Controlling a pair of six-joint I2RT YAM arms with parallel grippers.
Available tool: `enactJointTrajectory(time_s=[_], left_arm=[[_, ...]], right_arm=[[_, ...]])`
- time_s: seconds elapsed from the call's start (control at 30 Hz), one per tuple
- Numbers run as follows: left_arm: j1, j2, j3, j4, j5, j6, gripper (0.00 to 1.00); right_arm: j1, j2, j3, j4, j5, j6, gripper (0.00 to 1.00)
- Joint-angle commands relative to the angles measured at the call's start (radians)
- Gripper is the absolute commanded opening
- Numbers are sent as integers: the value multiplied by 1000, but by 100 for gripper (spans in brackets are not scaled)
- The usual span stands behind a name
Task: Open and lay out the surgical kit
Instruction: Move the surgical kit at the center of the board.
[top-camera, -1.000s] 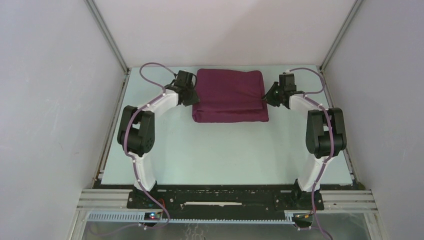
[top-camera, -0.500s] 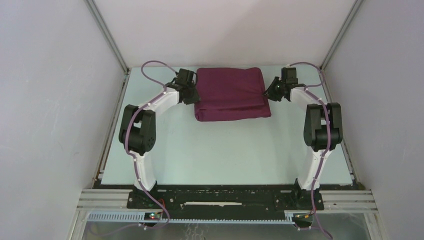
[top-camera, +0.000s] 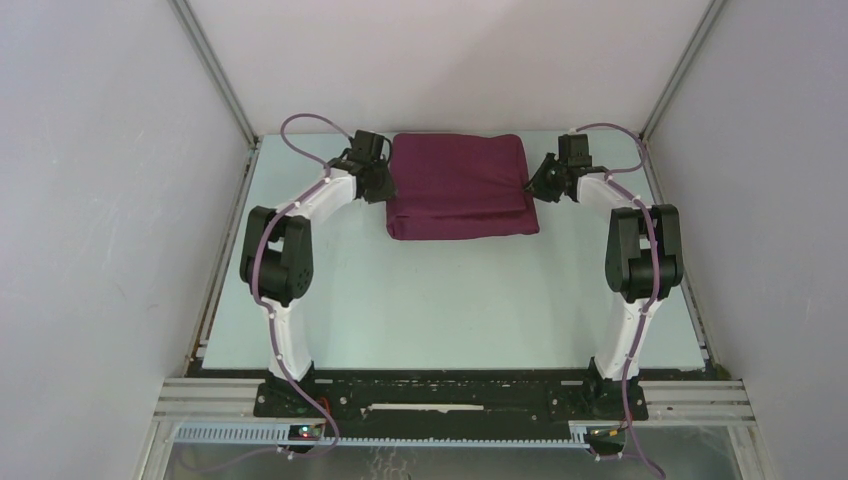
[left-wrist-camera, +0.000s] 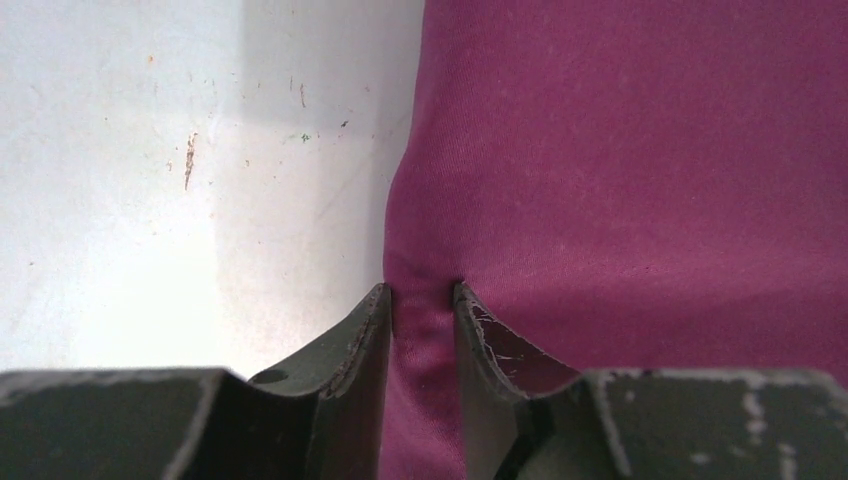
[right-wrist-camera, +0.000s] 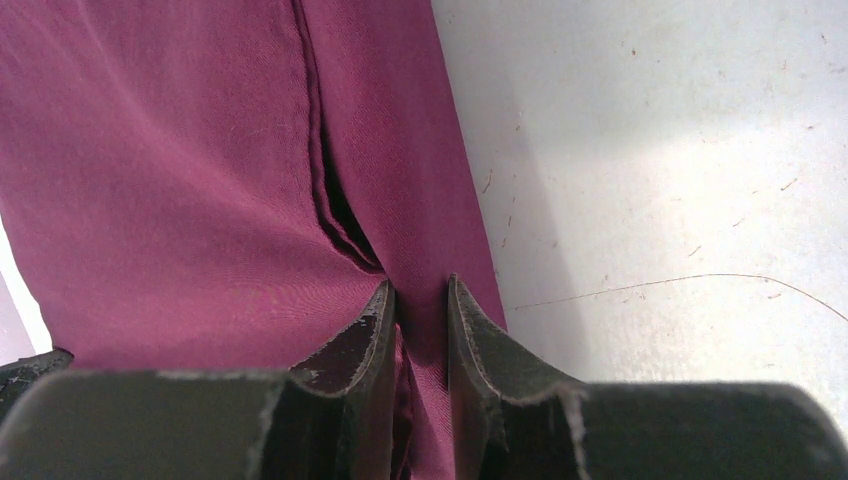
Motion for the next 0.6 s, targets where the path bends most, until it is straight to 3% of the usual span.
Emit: enactJointTrajectory(time_s=[0.0,0.2,0.37,0.47,0.57], left_arm=[[5,-8,61,23,-1,24,35],[10,-57,80,12,-24,66,46],[10,-118,95,0,-36,96,68],[2,-157,88,-3,-43,115,83],[-17,-202,64,0,-59,136,91]], right_arm=[[16,-15,7,60,10,29,0],[-8,-12,92,-42,2,7,2],[-14,-46,143,-127,23,-22,51],[-17,-81,144,-156,41,-22,66],[-21,-116,132,-180,49,-13,72]])
